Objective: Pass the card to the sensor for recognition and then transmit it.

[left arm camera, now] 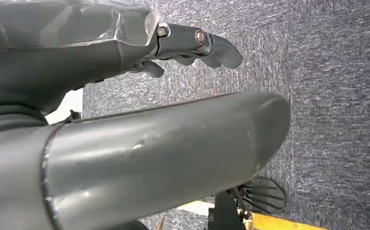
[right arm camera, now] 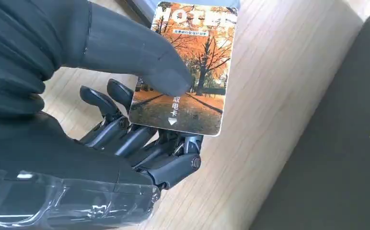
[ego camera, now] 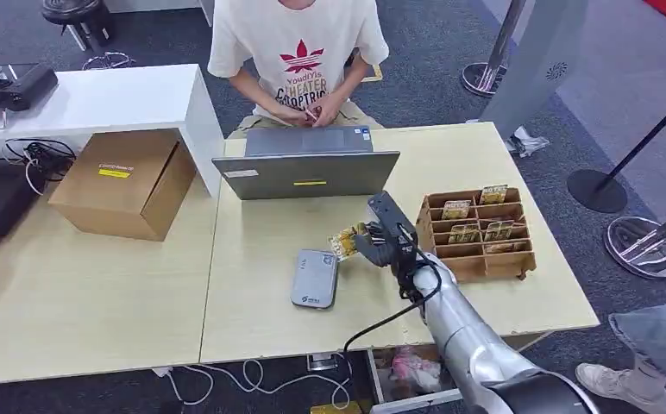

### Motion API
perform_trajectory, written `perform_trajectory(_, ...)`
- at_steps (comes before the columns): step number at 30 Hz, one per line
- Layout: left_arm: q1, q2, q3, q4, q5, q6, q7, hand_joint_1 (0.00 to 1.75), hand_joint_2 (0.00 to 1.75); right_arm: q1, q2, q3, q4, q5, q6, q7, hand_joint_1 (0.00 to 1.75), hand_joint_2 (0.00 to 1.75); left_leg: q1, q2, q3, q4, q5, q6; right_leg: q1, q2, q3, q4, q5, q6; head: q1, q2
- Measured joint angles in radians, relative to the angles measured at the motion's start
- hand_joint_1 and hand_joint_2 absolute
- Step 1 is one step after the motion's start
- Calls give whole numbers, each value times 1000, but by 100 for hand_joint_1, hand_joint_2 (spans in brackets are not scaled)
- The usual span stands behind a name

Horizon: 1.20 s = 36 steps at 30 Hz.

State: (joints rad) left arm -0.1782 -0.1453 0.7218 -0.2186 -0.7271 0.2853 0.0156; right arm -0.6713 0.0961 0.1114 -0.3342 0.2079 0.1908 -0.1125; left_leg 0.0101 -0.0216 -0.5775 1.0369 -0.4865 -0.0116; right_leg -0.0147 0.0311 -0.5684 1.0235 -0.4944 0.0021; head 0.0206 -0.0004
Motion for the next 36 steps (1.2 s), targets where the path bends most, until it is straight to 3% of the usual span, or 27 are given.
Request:
perform_trajectory(9, 0, 0, 0, 0, -3, -1, -4, 0, 0, -11, -8, 15, 20, 16, 48, 48, 175, 175, 0, 0, 0, 0, 0, 0, 0, 0, 0, 0, 0, 0, 0, 0)
perform_trajectory(36, 0, 0, -4, 0, -4, -2, -4, 0, 0, -11, -4, 56, 45, 8, 92, 77, 175, 175, 0, 0, 0, 0, 0, 0, 0, 0, 0, 0, 0, 0, 0, 0)
